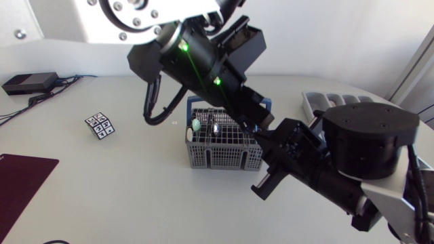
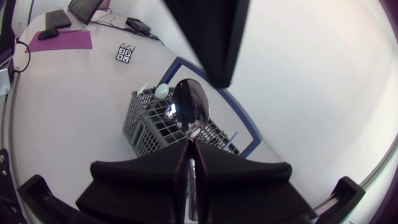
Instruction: Transfer all utensils from the basket to the drawer tray.
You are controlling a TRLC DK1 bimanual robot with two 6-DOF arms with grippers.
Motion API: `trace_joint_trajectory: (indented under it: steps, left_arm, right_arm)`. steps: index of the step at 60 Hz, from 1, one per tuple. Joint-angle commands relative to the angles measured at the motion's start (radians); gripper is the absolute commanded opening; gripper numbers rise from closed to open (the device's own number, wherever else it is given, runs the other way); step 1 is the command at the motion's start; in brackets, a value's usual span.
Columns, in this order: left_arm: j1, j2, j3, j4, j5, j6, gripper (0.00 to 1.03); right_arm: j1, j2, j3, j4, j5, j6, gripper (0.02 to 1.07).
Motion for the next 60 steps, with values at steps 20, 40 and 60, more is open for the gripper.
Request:
trace_joint_trajectory:
  steps: [20,40,60]
  left_arm:
    - [0.125,-0.034,0.042,0.084,0.014,-0.045,0.98]
    - [0.189,-0.043,-0.098,0.093,0.014,-0.028,0.98]
    - [0.217,-0.043,-0.205,0.121,0.014,-0.028,0.98]
  right_arm:
    - [-0.179,-0.150,-0.035,-0.169,-0.244,-0.027,0.08]
    - [-0.734,-0.193,0.000,-0.367,-0.732,-0.269,0.08]
    - [-1.098,0.011,0.054,-0.453,-0.955,-0.585,0.08]
